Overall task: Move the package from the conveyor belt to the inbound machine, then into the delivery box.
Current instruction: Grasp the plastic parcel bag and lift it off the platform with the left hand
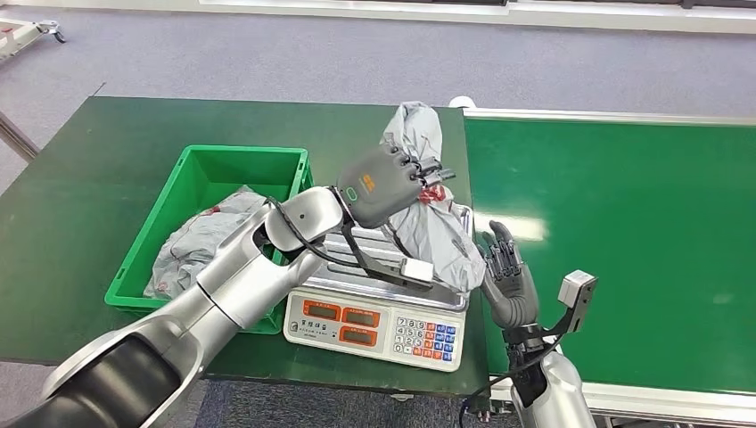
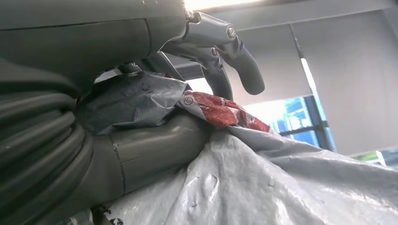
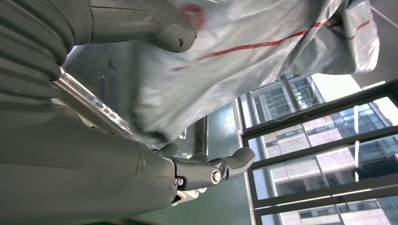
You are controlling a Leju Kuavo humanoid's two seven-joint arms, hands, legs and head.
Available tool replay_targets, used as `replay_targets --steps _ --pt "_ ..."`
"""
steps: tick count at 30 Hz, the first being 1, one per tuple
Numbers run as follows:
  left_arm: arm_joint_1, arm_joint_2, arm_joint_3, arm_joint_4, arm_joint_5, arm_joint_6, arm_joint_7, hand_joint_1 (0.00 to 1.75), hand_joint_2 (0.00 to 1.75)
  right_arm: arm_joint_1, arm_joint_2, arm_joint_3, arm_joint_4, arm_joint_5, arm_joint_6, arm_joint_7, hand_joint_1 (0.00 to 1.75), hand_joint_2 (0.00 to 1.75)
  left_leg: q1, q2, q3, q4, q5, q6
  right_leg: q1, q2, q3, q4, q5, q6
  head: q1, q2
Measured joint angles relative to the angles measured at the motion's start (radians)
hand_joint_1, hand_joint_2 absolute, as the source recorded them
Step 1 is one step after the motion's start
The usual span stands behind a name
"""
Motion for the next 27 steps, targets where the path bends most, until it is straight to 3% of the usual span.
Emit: replay_targets --steps 12,16,20,27 --pt "-0.02 0.083 0.082 -0.001 -0.068 0.027 0.078 1.75 1.75 0.037 0.005 -0.035 -0.025 0.007 -0.003 0.013 0.0 1.75 0.0 0.0 0.0 0.0 0.0 0.0 0.001 0.0 0.0 0.0 0.0 0.0 0.0 0.0" --pt "-0.009 0.132 0.138 0.033 -0.099 0.075 0.113 1.75 1.75 0.052 0.009 -0.064 -0.041 0.015 -0.009 0.024 0.0 1.75 0.0 0.001 0.0 0.0 0.0 0.0 0.001 0.001 0.0 0.0 0.0 0.0 0.0 0.0" --pt "0.084 0.202 0.24 0.045 -0.145 0.146 0.156 1.75 1.75 0.093 0.011 -0.095 -0.072 0.022 -0.012 0.028 0.0 1.75 0.0 0.002 0.001 -0.002 0.0 -0.001 0.001 0.002 0.0 0.0 -0.001 -0.002 0.0 0.0" --pt "0.32 0.27 0.554 -0.021 -0.297 0.192 0.257 1.75 1.75 0.167 0.019 -0.14 -0.134 0.031 -0.01 0.035 0.0 1.75 0.001 0.007 0.001 -0.003 -0.002 -0.003 0.001 0.008 -0.003 0.0 -0.002 -0.002 0.0 0.0"
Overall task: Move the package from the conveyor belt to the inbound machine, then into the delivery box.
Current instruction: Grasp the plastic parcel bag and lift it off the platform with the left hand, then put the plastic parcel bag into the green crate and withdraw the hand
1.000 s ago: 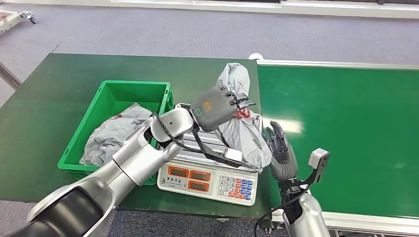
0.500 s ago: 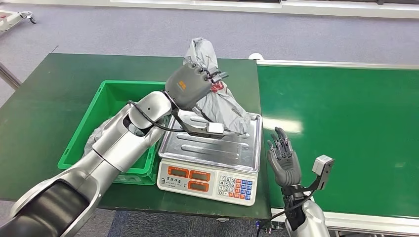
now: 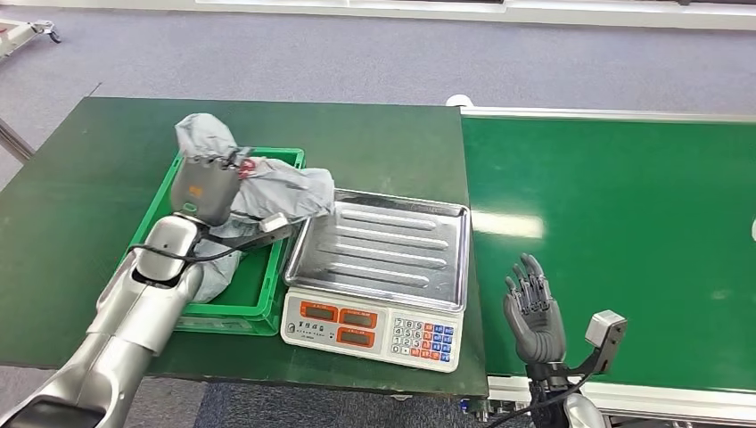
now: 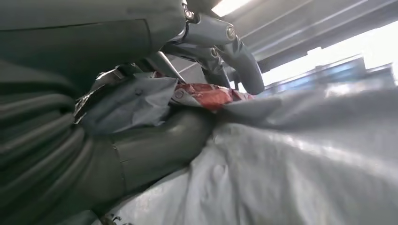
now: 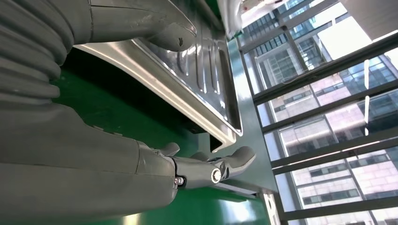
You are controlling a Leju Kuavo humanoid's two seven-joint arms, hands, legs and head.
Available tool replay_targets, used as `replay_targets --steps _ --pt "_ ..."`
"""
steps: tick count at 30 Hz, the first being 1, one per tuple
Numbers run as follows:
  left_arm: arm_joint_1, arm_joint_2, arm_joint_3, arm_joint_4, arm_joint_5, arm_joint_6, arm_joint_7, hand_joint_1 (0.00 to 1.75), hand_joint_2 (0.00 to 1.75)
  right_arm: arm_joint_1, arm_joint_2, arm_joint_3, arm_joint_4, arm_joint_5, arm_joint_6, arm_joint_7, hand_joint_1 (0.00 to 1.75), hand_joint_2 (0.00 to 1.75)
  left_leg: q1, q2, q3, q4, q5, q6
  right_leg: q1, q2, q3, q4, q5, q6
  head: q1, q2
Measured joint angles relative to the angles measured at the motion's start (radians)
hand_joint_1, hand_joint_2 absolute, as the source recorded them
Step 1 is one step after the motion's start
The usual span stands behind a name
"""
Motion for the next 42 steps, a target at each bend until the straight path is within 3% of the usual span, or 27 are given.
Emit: replay_targets --steps 4,8,11,13,20,24,28,32,38,42 --pt "0.072 0.011 0.135 -0.019 -0.006 0.031 0.036 1.75 1.75 0.014 0.009 -0.009 -0.016 0.004 -0.001 0.003 0.0 1.75 0.0 0.0 0.0 0.0 -0.001 0.0 0.0 0.0 0.0 0.0 0.0 0.0 0.0 0.0" --pt "0.129 0.007 0.221 -0.024 -0.007 0.056 0.088 0.02 1.75 0.015 0.017 -0.01 -0.022 0.01 -0.005 0.006 0.0 1.75 0.0 0.001 0.0 0.0 -0.001 0.001 0.0 0.0 0.0 0.0 0.0 0.0 0.0 0.0" --pt "0.158 0.002 0.236 -0.024 -0.007 0.07 0.15 0.0 1.75 0.011 0.022 -0.009 -0.022 0.015 -0.01 0.008 0.0 1.75 0.0 0.0 0.0 0.0 0.0 0.001 0.0 -0.001 0.0 0.0 0.0 0.0 0.0 0.0" --pt "0.166 -0.004 0.243 -0.027 0.001 0.078 0.138 0.0 1.75 0.009 0.025 -0.01 -0.022 0.017 -0.013 0.009 0.0 1.75 0.0 0.0 0.0 0.0 0.0 0.001 0.0 -0.001 0.0 0.0 0.0 0.0 0.0 0.0" --pt "0.193 -0.063 0.277 -0.088 0.136 0.031 -0.074 0.0 1.75 0.001 0.029 -0.009 -0.022 0.024 -0.025 0.009 0.0 1.75 0.0 0.0 0.0 0.0 0.0 0.001 0.0 -0.001 0.0 0.0 0.0 0.0 0.0 0.0" --pt "0.212 -0.098 0.279 -0.145 0.294 -0.023 -0.173 0.0 1.75 -0.005 0.029 -0.009 -0.022 0.033 -0.032 0.004 0.0 1.75 0.0 0.0 0.0 0.0 -0.001 0.001 0.0 -0.001 0.0 0.0 0.0 0.0 0.0 0.0" --pt "0.231 -0.144 0.271 -0.227 0.514 -0.132 -0.264 0.0 1.75 -0.015 0.029 -0.008 -0.021 0.048 -0.043 -0.003 0.0 1.75 0.0 -0.001 -0.001 0.0 -0.001 0.001 0.0 -0.002 0.0 0.0 0.0 0.0 0.0 0.0" --pt "0.23 -0.194 0.218 -0.292 0.699 -0.25 -0.274 0.0 1.75 -0.037 0.029 0.01 -0.014 0.058 -0.052 -0.009 0.0 1.75 0.0 -0.001 0.0 0.001 0.0 0.001 0.0 -0.002 0.0 0.0 0.001 0.001 0.0 0.0" --pt "0.205 -0.256 0.112 -0.325 1.1 -0.573 -0.3 0.0 1.75 -0.084 0.029 0.064 0.01 0.085 -0.057 -0.01 0.0 1.75 0.0 -0.001 0.0 0.001 0.0 0.001 -0.001 -0.002 0.0 0.0 0.001 0.001 0.0 0.0" --pt "0.184 -0.323 0.05 -0.299 1.293 -0.684 -0.316 0.0 1.75 -0.122 0.031 0.108 0.024 0.095 -0.064 -0.009 0.0 1.75 -0.001 -0.001 0.0 0.001 0.0 0.001 -0.001 -0.002 0.001 0.0 0.001 0.001 0.0 0.0"
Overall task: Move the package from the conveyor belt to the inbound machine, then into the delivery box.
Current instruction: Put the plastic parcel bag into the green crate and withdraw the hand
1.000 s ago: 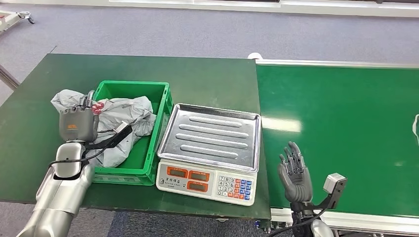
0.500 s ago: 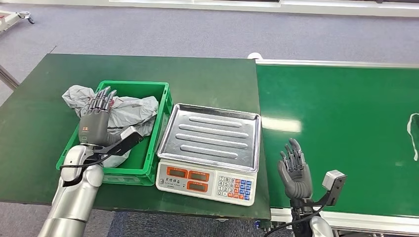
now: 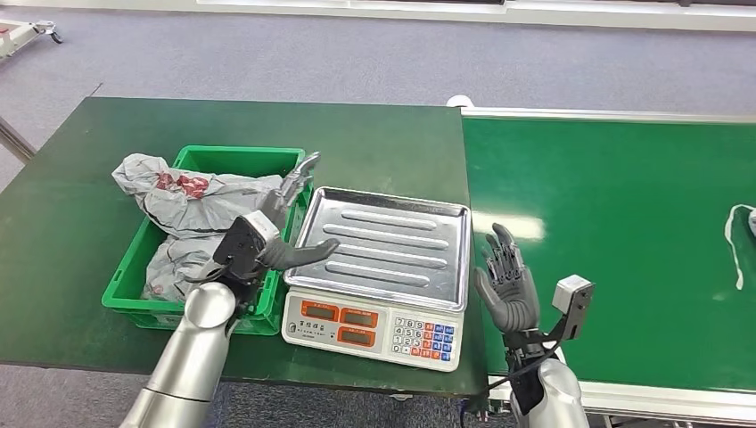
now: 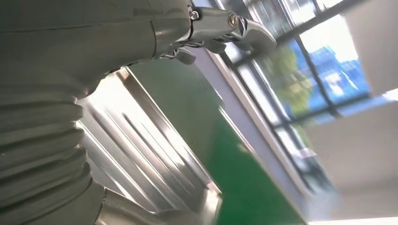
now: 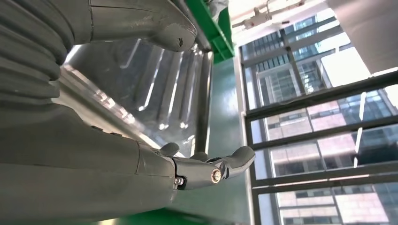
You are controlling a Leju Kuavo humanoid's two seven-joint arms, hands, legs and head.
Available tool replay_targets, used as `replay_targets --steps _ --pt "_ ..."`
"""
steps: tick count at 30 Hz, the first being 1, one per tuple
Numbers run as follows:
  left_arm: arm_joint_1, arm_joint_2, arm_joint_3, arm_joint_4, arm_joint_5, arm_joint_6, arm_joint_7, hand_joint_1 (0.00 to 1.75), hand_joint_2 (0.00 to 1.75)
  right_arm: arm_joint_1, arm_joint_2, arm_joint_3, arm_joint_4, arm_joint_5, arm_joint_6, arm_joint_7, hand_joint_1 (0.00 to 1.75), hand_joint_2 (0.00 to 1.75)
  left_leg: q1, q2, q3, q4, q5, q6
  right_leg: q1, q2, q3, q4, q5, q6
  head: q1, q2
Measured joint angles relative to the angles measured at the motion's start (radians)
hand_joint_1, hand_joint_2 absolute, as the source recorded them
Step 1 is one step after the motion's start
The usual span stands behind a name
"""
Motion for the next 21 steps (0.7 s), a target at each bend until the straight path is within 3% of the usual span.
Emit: replay_targets --steps 3,7,16,20,21 --pt "-0.017 -0.062 -0.035 0.049 0.116 0.009 -0.01 0.0 1.75 -0.025 0.007 0.034 0.003 0.011 -0.03 0.01 0.0 1.75 0.0 0.0 0.0 0.0 0.0 0.0 0.0 0.0 0.0 0.0 0.0 0.0 0.0 0.0" --pt "-0.037 -0.127 -0.046 0.14 0.22 0.101 -0.017 0.0 1.75 -0.04 0.023 0.089 -0.001 0.046 -0.124 0.029 0.0 1.75 0.0 0.0 0.0 0.0 0.0 0.0 -0.001 0.0 0.0 0.0 0.0 0.0 0.0 0.0" --pt "-0.039 -0.165 -0.046 0.269 0.273 0.15 -0.048 0.0 1.75 -0.041 0.048 0.158 -0.016 0.066 -0.199 0.038 0.0 1.75 0.0 0.0 0.0 0.0 0.0 0.0 0.0 0.0 0.0 0.0 0.0 0.0 0.0 0.0" --pt "-0.039 -0.169 -0.046 0.284 0.27 0.162 -0.047 0.0 1.75 -0.041 0.049 0.159 -0.016 0.067 -0.203 0.038 0.0 0.0 0.0 0.0 -0.001 0.0 0.0 0.0 0.0 0.0 0.0 0.0 0.0 0.0 0.0 0.0" --pt "-0.039 -0.17 -0.046 0.288 0.264 0.175 -0.045 0.0 1.75 -0.04 0.05 0.16 -0.018 0.068 -0.208 0.038 0.0 0.0 0.0 0.0 -0.001 0.0 0.0 0.0 0.0 0.0 0.0 0.0 0.0 0.0 0.0 0.0"
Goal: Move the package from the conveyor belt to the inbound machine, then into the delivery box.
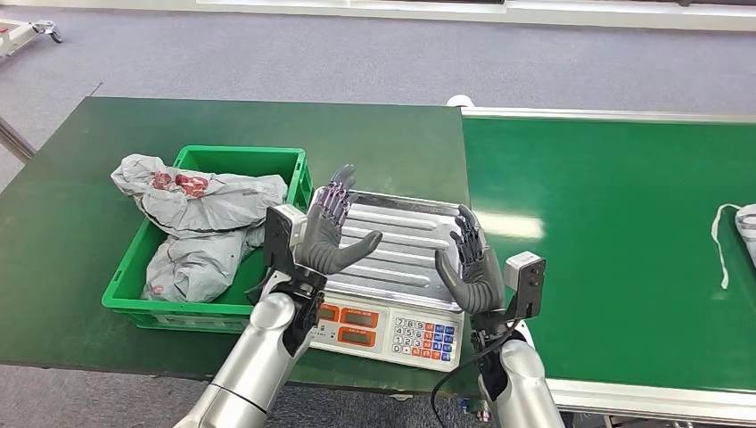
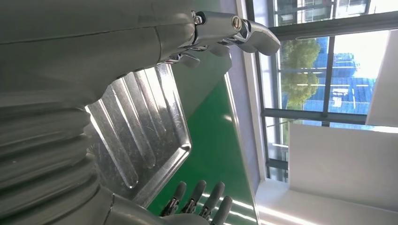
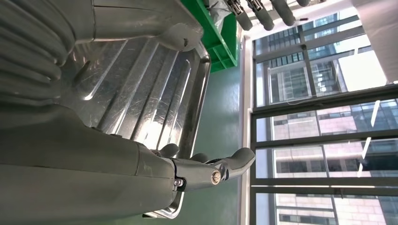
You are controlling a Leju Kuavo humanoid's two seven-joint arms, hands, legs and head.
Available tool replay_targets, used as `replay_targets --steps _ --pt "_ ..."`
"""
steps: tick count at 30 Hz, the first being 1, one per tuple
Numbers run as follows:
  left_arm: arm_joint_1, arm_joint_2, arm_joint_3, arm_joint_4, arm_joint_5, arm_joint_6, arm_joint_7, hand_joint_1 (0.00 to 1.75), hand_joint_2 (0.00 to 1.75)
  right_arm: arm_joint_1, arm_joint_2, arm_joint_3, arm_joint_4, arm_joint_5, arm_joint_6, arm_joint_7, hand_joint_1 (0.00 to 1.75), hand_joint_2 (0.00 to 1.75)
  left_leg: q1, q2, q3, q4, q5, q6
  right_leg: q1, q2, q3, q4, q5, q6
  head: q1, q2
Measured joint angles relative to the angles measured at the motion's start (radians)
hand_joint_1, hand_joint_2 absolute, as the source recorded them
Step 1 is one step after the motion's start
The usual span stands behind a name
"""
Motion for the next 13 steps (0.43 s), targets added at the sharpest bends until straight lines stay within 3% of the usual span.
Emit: replay_targets --steps 2,6,7,11,13 --pt "0.002 0.0 0.0 0.006 -0.021 0.036 0.001 0.0 1.75 0.004 0.002 0.007 -0.007 0.005 -0.019 0.004 0.0 0.0 0.0 0.0 0.0 0.0 0.0 0.0 0.0 0.0 0.0 0.0 0.0 0.0 0.0 0.0" --pt "0.013 0.0 0.0 0.012 -0.063 0.081 -0.011 0.0 1.75 0.02 0.005 0.027 -0.027 0.026 -0.071 0.018 0.0 1.75 0.0 0.0 0.0 0.0 0.0 0.0 0.0 0.0 0.0 0.0 0.0 0.0 0.0 0.0" --pt "0.017 -0.001 0.0 0.012 -0.07 0.086 -0.013 0.0 1.75 0.022 0.005 0.03 -0.03 0.031 -0.08 0.019 0.0 1.75 0.0 0.0 0.0 0.0 0.0 0.0 0.0 0.0 0.0 0.0 0.0 0.0 0.0 0.0" --pt "0.033 -0.005 0.0 0.002 -0.084 0.097 -0.014 0.0 1.75 0.034 0.005 0.038 -0.048 0.042 -0.097 0.025 0.0 0.0 0.0 0.0 0.0 0.0 0.0 0.0 0.0 0.0 0.0 0.0 0.0 0.0 0.0 0.0" --pt "0.042 -0.007 0.0 -0.006 -0.086 0.099 -0.011 0.0 1.75 0.037 0.005 0.04 -0.055 0.043 -0.098 0.029 0.0 0.0 0.0 0.0 0.0 0.0 0.0 0.0 0.0 0.0 0.0 0.0 0.0 0.0 0.0 0.0"
